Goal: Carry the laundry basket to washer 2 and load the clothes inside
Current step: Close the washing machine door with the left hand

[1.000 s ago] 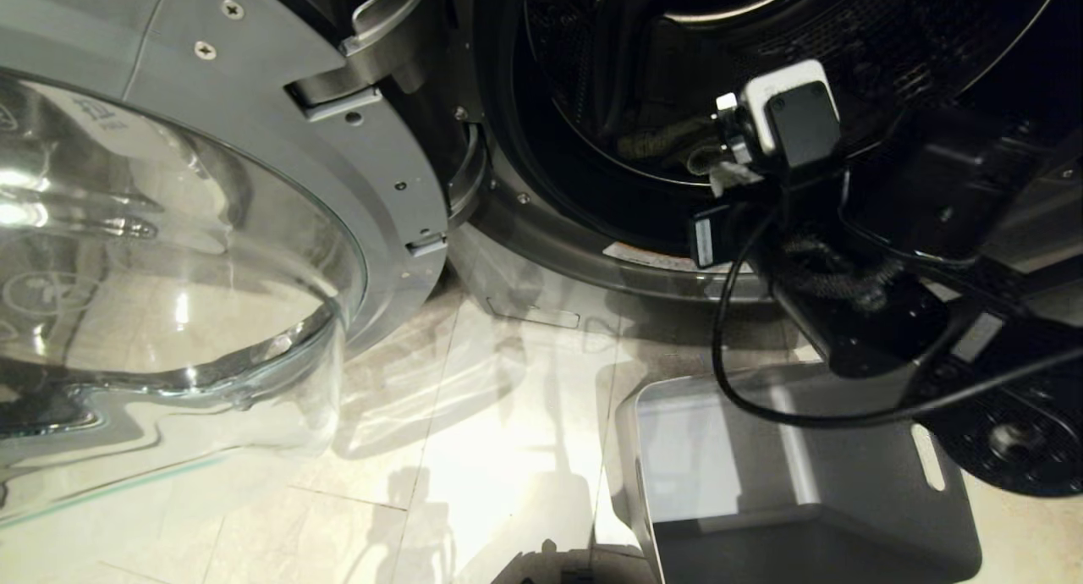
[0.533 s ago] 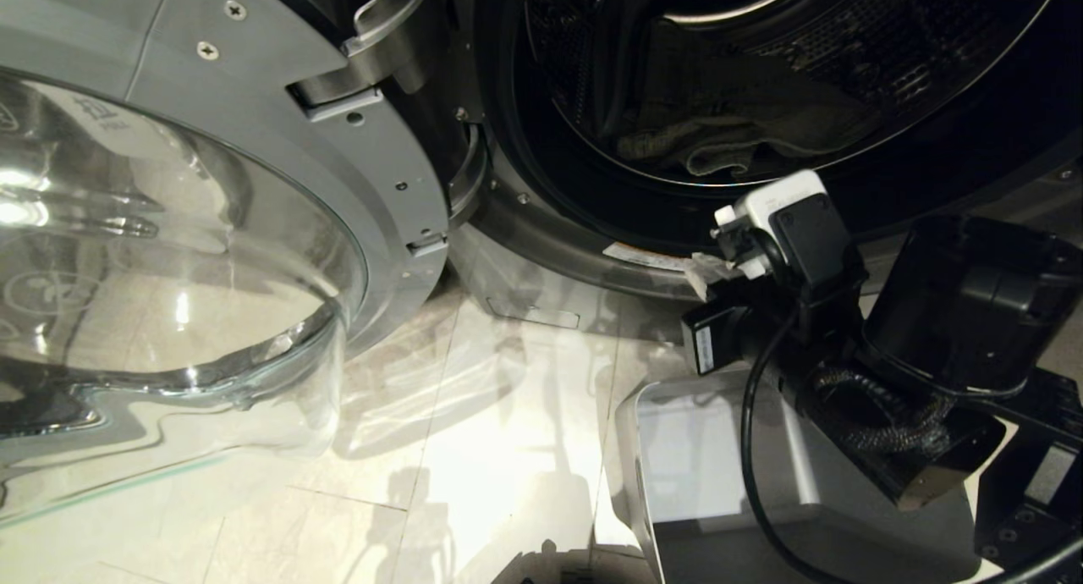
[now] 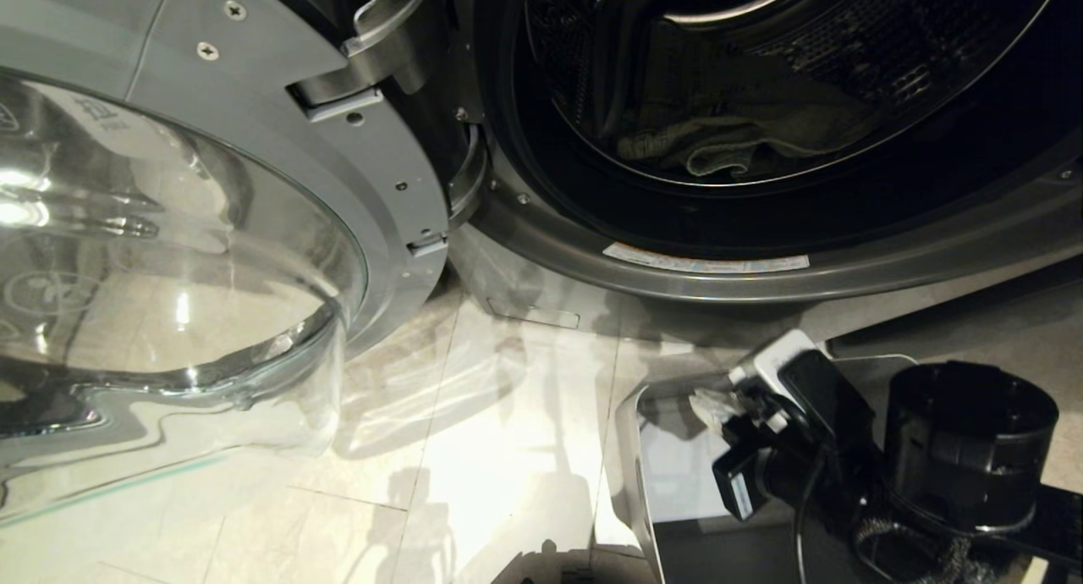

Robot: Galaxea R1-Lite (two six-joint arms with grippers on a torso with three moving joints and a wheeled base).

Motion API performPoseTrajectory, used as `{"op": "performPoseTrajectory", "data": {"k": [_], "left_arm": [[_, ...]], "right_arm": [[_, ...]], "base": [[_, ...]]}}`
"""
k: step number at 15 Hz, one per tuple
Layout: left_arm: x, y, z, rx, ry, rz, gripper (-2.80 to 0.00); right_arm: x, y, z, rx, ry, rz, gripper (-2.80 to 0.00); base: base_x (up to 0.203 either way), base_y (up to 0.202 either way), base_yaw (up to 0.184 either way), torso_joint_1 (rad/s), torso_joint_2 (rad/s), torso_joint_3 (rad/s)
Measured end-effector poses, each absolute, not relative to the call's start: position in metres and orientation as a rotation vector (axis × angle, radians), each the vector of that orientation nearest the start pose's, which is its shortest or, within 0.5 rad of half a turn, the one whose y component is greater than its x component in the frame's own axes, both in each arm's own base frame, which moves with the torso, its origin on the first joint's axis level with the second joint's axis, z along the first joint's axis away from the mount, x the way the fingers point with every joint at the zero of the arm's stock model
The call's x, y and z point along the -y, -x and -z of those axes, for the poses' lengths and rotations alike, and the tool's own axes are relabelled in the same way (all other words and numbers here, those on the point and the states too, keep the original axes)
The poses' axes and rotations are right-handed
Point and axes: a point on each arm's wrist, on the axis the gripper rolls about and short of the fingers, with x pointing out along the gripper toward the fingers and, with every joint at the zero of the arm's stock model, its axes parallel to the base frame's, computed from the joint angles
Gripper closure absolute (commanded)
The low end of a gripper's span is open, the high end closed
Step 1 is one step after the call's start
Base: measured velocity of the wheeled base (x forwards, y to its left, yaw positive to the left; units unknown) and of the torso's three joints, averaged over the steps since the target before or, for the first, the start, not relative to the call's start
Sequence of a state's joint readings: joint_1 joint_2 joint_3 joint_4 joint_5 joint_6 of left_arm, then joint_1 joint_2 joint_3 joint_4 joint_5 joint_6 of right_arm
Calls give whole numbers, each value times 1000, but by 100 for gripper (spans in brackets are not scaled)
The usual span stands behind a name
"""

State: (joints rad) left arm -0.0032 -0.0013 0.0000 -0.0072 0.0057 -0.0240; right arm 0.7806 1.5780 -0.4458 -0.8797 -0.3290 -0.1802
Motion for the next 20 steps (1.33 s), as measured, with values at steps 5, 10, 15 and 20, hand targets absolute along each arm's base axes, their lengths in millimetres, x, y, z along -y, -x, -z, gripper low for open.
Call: {"op": "performPoseTrajectory", "data": {"k": [5,10,15,20], "left_arm": [[0,23,-76,9,24,-2,0],[0,23,-76,9,24,-2,0],[0,23,-76,9,24,-2,0],[0,23,-76,8,24,-2,0]], "right_arm": [[-127,-148,-106,-455,123,-423,0],[-76,-161,-114,-424,127,-328,0],[-18,-126,-152,-217,165,-247,0],[0,-61,-143,-61,193,-59,0]], "base": [[0,0,0,0,0,0],[0,0,0,0,0,0],[0,0,0,0,0,0],[0,0,0,0,0,0]]}}
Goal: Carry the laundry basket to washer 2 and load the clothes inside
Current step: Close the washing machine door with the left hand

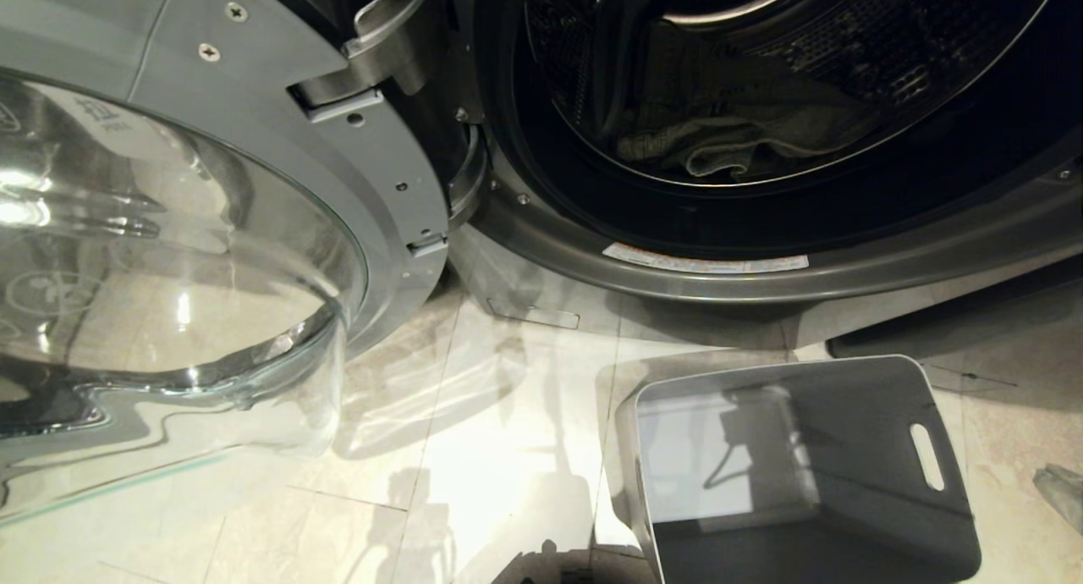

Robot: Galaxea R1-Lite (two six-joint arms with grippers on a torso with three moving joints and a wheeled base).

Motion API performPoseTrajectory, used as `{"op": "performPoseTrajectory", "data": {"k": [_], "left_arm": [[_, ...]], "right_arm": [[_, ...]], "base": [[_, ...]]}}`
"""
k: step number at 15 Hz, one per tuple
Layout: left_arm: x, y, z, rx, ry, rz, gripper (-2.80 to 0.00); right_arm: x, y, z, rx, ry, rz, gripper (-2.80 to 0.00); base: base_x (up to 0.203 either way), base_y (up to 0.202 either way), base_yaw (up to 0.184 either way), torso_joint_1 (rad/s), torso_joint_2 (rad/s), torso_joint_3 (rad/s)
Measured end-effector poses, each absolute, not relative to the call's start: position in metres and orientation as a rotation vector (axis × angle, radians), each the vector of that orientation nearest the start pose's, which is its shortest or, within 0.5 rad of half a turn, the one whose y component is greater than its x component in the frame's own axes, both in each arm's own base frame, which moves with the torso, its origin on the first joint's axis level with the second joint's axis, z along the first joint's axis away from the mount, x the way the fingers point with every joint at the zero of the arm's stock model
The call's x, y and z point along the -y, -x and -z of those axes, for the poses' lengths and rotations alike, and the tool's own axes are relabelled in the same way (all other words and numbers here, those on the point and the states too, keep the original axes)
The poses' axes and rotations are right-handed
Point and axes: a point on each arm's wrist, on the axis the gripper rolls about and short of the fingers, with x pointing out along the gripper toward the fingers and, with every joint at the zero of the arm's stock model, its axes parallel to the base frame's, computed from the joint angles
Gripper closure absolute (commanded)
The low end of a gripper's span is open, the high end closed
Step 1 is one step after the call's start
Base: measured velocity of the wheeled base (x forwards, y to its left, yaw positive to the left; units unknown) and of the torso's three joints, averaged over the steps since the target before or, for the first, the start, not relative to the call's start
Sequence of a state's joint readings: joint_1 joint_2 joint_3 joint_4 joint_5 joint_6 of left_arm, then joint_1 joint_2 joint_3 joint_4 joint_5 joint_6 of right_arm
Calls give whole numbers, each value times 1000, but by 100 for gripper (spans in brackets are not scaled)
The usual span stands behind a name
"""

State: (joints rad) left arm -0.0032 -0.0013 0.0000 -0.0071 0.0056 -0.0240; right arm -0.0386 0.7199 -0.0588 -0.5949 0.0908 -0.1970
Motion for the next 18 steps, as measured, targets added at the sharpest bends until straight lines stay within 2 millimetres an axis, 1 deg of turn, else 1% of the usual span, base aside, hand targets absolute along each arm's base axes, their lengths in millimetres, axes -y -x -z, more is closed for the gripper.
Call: {"op": "performPoseTrajectory", "data": {"k": [1,5,8,11,13,15,18], "left_arm": [[0,23,-76,8,24,-2,0],[0,23,-76,8,24,-2,0],[0,23,-76,9,24,-2,0],[0,23,-76,9,24,-2,0],[0,23,-76,8,24,-2,0],[0,23,-76,9,24,-2,0],[0,23,-76,8,24,-2,0]], "right_arm": [[1,-51,-138,-38,197,-24,0],[1,-24,-136,104,218,66,0],[0,-11,-125,101,229,74,0],[1,-5,-117,64,248,101,0],[0,-3,-116,76,250,67,0],[0,-1,-116,100,256,23,0],[0,9,-116,185,256,26,0]], "base": [[0,0,0,0,0,0],[0,0,0,0,0,0],[0,0,0,0,0,0],[0,0,0,0,0,0],[0,0,0,0,0,0],[0,0,0,0,0,0],[0,0,0,0,0,0]]}}
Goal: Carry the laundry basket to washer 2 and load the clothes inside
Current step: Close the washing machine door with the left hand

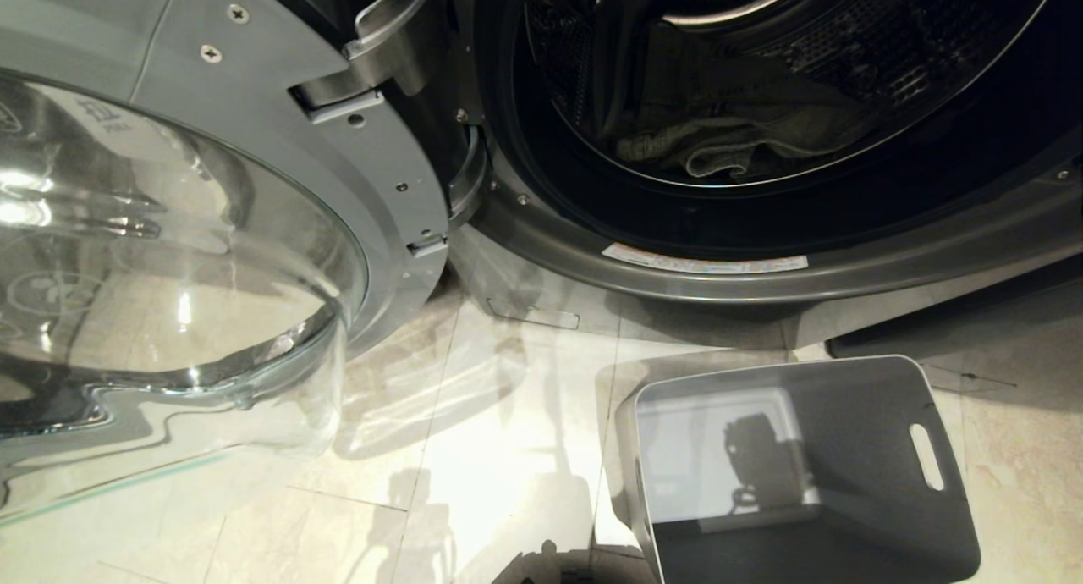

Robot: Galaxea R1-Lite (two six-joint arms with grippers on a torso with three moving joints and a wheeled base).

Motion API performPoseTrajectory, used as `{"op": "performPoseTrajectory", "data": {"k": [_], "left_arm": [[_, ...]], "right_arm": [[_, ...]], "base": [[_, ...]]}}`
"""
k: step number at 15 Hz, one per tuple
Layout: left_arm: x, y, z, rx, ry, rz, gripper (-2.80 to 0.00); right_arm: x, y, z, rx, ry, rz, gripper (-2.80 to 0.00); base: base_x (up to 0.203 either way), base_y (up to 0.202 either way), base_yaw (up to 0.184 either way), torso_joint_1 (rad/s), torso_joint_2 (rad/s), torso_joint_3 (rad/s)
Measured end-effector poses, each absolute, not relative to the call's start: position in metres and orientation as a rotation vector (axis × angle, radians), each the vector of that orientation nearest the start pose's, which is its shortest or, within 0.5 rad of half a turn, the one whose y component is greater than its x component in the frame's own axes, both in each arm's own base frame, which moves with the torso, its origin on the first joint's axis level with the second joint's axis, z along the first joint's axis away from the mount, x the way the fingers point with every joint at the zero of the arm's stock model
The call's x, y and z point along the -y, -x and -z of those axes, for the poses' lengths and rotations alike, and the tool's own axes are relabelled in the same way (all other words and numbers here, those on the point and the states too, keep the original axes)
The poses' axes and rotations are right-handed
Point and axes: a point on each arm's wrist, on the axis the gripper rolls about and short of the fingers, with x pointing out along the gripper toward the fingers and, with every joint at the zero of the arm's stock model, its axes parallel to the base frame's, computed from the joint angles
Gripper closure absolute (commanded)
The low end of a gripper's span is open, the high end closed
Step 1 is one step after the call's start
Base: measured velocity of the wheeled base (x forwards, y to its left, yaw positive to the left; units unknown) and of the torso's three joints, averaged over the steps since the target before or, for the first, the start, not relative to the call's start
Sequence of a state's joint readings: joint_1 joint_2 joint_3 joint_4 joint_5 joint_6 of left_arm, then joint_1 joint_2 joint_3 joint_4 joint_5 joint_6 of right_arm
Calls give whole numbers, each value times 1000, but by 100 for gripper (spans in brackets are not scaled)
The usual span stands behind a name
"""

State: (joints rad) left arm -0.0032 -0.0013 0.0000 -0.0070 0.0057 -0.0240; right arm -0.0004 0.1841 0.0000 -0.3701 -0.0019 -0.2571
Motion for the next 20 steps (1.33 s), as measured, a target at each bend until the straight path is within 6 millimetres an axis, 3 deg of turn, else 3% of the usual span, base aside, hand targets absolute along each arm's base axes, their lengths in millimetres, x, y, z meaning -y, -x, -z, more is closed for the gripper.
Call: {"op": "performPoseTrajectory", "data": {"k": [5,13,20], "left_arm": [[0,23,-76,9,24,-2,0],[0,23,-76,8,24,-2,0],[0,23,-76,9,24,-2,0]], "right_arm": [[-2,26,-112,332,227,-31,0],[0,28,-107,313,18,-18,0],[0,28,-107,314,17,-13,0]], "base": [[0,0,0,0,0,0],[0,0,0,0,0,0],[0,0,0,0,0,0]]}}
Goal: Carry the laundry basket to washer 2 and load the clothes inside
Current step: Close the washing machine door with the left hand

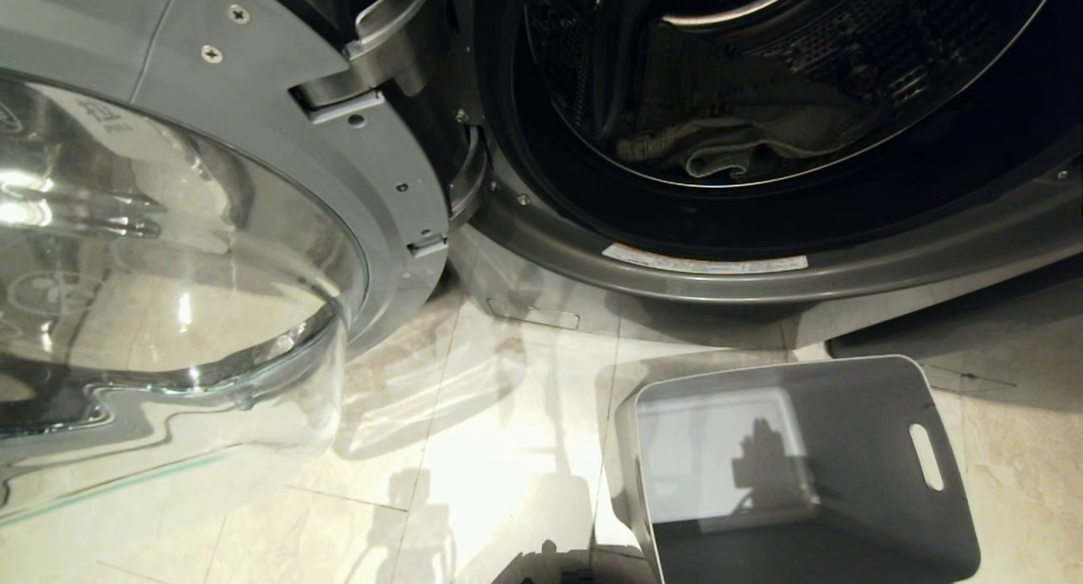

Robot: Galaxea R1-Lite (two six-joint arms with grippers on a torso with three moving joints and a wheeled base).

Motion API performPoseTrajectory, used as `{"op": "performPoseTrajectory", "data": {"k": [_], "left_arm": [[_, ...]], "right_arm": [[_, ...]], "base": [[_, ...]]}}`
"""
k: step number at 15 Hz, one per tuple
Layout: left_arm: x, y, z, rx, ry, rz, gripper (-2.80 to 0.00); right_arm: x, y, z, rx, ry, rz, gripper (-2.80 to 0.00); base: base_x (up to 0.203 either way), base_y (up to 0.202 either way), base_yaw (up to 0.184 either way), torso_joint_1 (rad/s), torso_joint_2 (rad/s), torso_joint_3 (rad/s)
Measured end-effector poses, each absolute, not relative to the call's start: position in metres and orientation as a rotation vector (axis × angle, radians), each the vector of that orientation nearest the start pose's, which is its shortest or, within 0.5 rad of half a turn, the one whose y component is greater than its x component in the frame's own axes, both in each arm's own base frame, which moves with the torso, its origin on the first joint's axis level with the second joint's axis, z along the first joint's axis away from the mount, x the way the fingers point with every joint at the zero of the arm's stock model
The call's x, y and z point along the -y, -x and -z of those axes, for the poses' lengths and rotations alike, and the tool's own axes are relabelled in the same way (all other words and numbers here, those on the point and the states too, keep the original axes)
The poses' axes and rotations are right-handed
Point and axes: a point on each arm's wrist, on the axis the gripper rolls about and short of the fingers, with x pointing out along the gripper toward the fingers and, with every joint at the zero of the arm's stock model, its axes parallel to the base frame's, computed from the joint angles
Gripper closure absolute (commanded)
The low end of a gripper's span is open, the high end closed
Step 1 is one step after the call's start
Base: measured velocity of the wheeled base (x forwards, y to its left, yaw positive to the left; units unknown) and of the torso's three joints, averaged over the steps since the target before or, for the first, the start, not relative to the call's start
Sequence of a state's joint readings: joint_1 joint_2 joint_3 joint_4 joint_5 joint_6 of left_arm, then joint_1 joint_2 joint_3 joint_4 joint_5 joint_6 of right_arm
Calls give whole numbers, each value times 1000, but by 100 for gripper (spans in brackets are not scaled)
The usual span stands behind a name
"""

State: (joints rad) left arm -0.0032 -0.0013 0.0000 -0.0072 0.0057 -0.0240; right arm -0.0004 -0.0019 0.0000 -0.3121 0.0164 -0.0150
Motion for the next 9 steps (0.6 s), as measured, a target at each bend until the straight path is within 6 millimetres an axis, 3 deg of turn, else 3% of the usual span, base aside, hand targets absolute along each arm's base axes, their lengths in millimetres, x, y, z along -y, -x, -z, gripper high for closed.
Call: {"op": "performPoseTrajectory", "data": {"k": [9], "left_arm": [[0,23,-76,9,23,-2,0]], "right_arm": [[0,28,-107,314,0,-7,0]], "base": [[0,0,0,0,0,0]]}}
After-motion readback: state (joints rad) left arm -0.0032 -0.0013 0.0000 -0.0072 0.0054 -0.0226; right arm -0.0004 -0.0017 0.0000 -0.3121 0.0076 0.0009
